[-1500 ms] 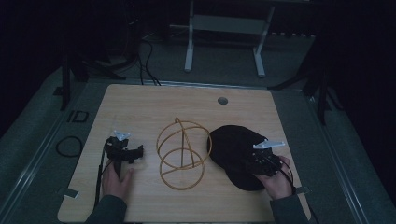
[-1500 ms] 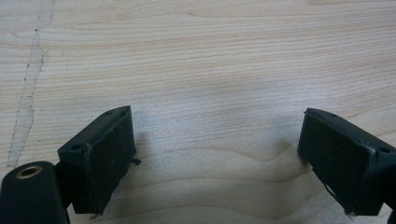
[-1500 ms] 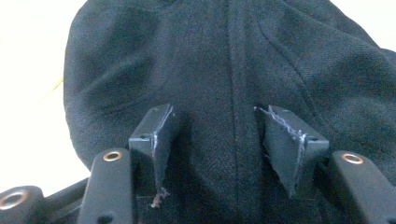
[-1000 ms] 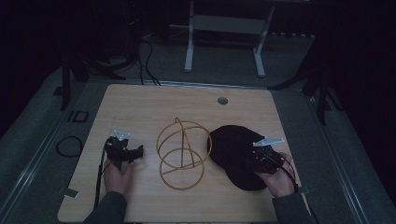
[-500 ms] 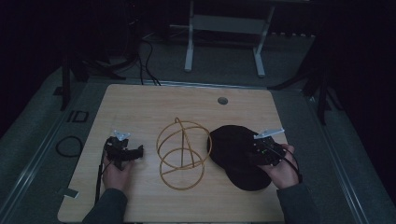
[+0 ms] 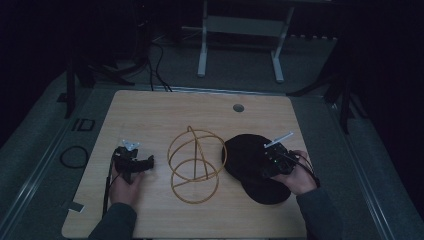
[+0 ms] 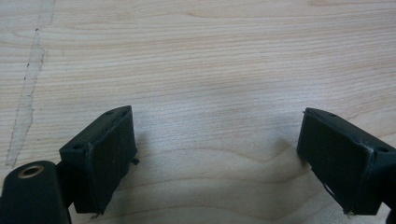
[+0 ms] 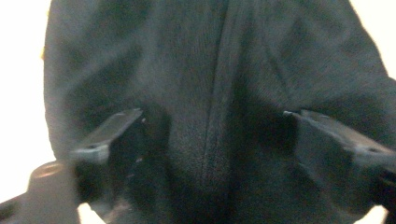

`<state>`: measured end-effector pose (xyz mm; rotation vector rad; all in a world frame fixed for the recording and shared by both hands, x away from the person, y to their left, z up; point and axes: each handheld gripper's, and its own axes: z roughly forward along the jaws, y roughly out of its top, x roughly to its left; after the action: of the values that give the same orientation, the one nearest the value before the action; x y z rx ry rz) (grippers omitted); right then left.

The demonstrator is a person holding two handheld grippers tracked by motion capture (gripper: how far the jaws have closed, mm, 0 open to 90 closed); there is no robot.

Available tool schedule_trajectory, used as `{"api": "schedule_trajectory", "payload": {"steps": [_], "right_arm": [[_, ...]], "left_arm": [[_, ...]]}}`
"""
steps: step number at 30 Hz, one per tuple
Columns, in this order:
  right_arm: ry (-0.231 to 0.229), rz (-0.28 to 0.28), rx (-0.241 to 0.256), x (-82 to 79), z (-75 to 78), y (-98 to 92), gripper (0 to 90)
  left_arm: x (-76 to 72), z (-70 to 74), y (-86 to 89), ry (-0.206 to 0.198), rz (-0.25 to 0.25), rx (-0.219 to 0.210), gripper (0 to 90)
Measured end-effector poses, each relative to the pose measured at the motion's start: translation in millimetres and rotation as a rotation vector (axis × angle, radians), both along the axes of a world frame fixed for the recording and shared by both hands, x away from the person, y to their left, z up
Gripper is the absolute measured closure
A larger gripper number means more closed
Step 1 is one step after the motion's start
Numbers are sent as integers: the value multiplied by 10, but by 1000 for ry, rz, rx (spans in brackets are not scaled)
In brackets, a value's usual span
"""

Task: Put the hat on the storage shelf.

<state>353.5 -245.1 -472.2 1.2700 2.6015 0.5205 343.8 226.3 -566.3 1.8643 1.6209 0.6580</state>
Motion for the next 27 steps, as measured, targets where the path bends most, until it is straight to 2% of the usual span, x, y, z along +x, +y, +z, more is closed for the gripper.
{"api": "schedule_trajectory", "payload": {"steps": [2, 3, 5, 8, 9, 11, 13, 15, 17, 19, 24, 27], "right_arm": [[39, -14, -24, 48, -45, -4, 105], [39, -14, -24, 48, -45, -4, 105], [90, -16, -33, 107, -67, 9, 107], [139, -15, -56, 158, -86, 33, 157], [139, -15, -56, 158, -86, 33, 157], [173, -4, -49, 178, -79, 63, 408], [187, 22, -32, 177, -56, 89, 595], [210, 36, -32, 191, -39, 110, 737], [219, 34, -36, 218, -26, 113, 809], [216, 38, -29, 234, -5, 108, 844], [194, 66, -24, 245, 113, 100, 855], [172, 98, -45, 261, 205, 115, 854]], "left_arm": [[0, 0, -5, 0, 1, -2, 115], [0, 0, -5, 0, 1, -2, 116], [0, 0, -16, -1, 4, -1, 117], [0, 0, -21, -1, 4, 0, 119], [0, 0, -21, -1, 4, 0, 119], [0, 0, -25, -2, 4, 1, 119], [0, 0, -26, -2, 4, 1, 119], [1, -1, -30, -4, 5, 0, 120], [1, 0, -31, -3, 4, 1, 120], [1, 0, -35, -3, 6, 0, 120], [2, 1, -40, -1, 2, 1, 120], [2, 1, -44, -2, 3, 0, 120]]}}
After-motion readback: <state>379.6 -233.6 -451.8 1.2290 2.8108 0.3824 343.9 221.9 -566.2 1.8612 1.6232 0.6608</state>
